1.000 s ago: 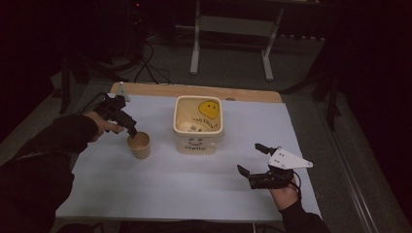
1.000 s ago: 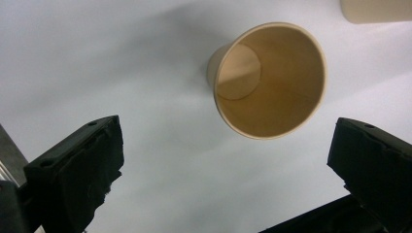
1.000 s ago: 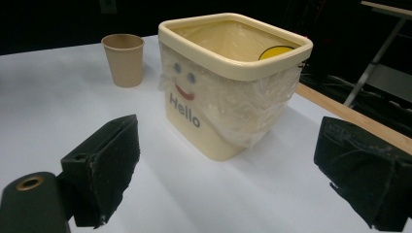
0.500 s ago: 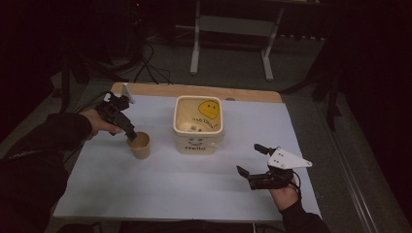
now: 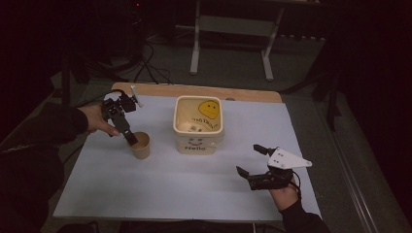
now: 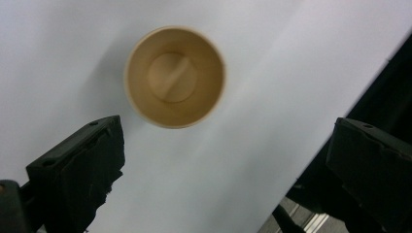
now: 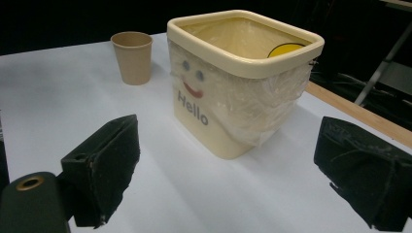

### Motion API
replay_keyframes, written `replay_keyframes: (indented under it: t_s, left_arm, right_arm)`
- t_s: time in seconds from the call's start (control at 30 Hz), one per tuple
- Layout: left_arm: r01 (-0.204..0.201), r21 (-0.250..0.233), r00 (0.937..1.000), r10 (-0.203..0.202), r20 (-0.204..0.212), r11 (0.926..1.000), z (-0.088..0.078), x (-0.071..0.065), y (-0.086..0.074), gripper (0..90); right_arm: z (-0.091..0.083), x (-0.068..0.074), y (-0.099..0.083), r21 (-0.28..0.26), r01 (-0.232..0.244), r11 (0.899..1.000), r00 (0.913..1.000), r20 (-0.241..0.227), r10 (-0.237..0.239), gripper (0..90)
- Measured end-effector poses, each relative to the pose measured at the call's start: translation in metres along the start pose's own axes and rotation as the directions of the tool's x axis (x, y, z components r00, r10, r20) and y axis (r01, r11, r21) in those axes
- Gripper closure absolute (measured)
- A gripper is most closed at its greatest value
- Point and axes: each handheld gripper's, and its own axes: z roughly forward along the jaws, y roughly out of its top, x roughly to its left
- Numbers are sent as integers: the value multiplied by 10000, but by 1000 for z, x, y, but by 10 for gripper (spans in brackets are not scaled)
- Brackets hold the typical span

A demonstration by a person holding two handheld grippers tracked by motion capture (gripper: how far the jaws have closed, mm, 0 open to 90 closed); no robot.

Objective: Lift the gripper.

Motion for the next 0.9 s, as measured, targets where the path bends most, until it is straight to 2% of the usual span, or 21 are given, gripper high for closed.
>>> replay_keyframes:
  t_s: [0.03,0.13,0.17,0.23,0.33,0.43,0.5,0.53,0.63,0.7,0.77,0.8,0.83,0.87,0.9]
  left_arm:
    - [0,0,10000,0,0,10000,0,0,0,13]
    - [-691,-91,9976,692,63,9976,-6,-6,1,14]
    - [-873,-86,9962,873,-66,9961,-7,-8,2,13]
    - [-1130,96,9936,1130,-52,9936,-7,-10,3,14]
    - [-1298,389,9910,1310,-294,9908,-4,-14,5,13]
    - [-1741,595,9836,1764,-366,9829,-1,-18,8,13]
    - [-1909,676,9808,1931,-283,9793,0,-19,9,14]
    - [-1990,730,9786,2021,-385,9773,1,-20,9,14]
    - [-2078,769,9773,2104,-261,9751,1,-22,11,33]
    - [-2090,815,9762,2128,-410,9745,1,-22,12,34]
    - [-2303,800,9708,2346,-492,9698,0,-24,14,34]
    - [-2303,800,9708,2346,-492,9698,0,-24,14,34]
    - [-2599,673,9635,2634,-487,9633,-2,-27,14,34]
    - [-2747,613,9593,2778,-499,9596,-3,-28,15,34]
    - [-2747,613,9593,2778,-499,9596,-3,-28,15,33]
  right_arm:
    - [0,0,0,0,0,10000,10000,0,0,92]
    - [0,0,0,8,2,10000,10000,-66,-2,92]
    - [0,0,0,6,1,10000,10000,-70,-1,92]
    - [0,-1,0,-12,2,10000,10000,-85,-2,92]
    - [0,0,0,-10,-10,10000,10000,-92,10,92]
    - [0,0,0,8,19,10000,9999,-113,-18,92]
    - [0,0,0,-3,12,10000,9999,-143,-12,92]
    - [0,0,0,0,25,10000,9999,-146,-25,92]
    - [0,0,0,-8,23,10000,9998,-184,-23,92]
    - [0,0,0,-17,16,10000,9998,-217,-16,92]
    - [1,0,-1,-10,26,10000,9997,-252,-26,92]
    - [1,0,-1,-10,26,10000,9997,-252,-26,92]
    - [1,0,-1,2,15,10000,9996,-298,-14,92]
    - [1,0,-1,18,62,10000,9994,-342,-61,92]
    - [1,0,-1,0,53,10000,9993,-377,-53,92]
